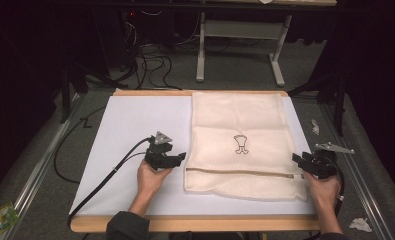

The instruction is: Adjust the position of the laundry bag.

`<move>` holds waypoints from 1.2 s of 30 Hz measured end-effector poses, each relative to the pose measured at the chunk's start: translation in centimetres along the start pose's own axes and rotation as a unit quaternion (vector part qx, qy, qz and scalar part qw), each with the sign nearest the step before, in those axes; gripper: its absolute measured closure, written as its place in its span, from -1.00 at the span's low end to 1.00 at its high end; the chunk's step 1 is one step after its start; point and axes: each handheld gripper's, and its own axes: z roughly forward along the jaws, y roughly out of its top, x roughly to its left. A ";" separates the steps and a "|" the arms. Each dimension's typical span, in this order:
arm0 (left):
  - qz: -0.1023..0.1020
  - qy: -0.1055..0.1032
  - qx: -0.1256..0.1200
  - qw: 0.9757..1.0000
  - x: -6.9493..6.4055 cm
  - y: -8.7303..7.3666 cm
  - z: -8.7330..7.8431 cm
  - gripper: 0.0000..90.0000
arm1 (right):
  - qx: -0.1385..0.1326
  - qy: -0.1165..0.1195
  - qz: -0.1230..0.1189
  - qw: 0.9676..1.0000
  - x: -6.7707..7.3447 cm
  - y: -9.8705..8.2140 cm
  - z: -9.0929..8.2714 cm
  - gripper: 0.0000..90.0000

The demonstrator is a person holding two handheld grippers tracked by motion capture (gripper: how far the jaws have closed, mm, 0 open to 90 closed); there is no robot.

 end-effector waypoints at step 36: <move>-0.017 -0.010 0.058 0.998 -2.0 1.2 5.7 0.51 | 0.077 0.017 0.014 0.997 -0.1 1.3 2.4 0.78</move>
